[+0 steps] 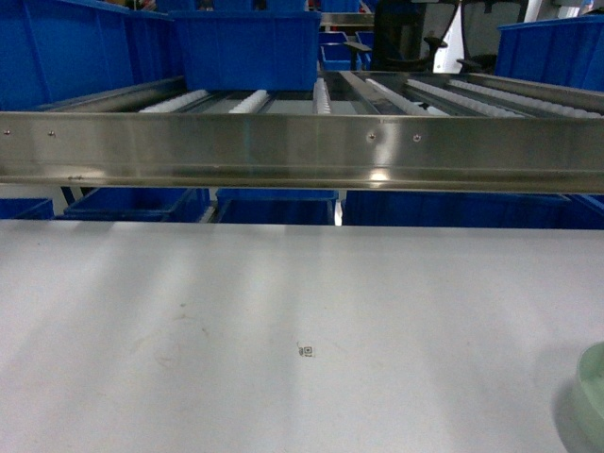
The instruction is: Place green bowl on second shelf with right arm
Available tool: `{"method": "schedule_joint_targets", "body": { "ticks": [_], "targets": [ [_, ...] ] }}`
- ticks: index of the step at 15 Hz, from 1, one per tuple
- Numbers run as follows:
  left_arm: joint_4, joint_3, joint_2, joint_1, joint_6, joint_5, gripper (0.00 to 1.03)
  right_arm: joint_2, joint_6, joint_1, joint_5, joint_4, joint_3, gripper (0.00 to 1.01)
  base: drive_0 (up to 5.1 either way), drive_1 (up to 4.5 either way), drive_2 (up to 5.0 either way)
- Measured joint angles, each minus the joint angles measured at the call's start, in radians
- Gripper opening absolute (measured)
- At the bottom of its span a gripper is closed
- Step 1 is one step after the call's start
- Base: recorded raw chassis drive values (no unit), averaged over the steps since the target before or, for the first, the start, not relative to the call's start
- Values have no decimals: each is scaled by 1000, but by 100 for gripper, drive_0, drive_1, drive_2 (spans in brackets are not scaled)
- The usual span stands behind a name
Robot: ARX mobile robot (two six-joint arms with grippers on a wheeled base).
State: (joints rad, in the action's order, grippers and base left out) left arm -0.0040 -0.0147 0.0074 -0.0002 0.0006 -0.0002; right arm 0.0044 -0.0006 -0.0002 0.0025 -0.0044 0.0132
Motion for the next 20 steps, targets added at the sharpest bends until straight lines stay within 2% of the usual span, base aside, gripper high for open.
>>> {"method": "schedule_joint_targets", "body": {
  "ticks": [17,18,19,20],
  "targets": [
    [0,0,0,0,0,0,98,1,0,-1,-3,2,0,98,0,0,0],
    [0,0,0,0,0,0,98,9,7,-11,-18,12,1,98,0,0,0],
    [0,0,0,0,0,-1,98,41,19,-41,-74,55,2,98,0,0,0],
    [0,0,0,0,0,0,98,188,22,-134,-154,167,33,98,0,0,0]
  ]
}}
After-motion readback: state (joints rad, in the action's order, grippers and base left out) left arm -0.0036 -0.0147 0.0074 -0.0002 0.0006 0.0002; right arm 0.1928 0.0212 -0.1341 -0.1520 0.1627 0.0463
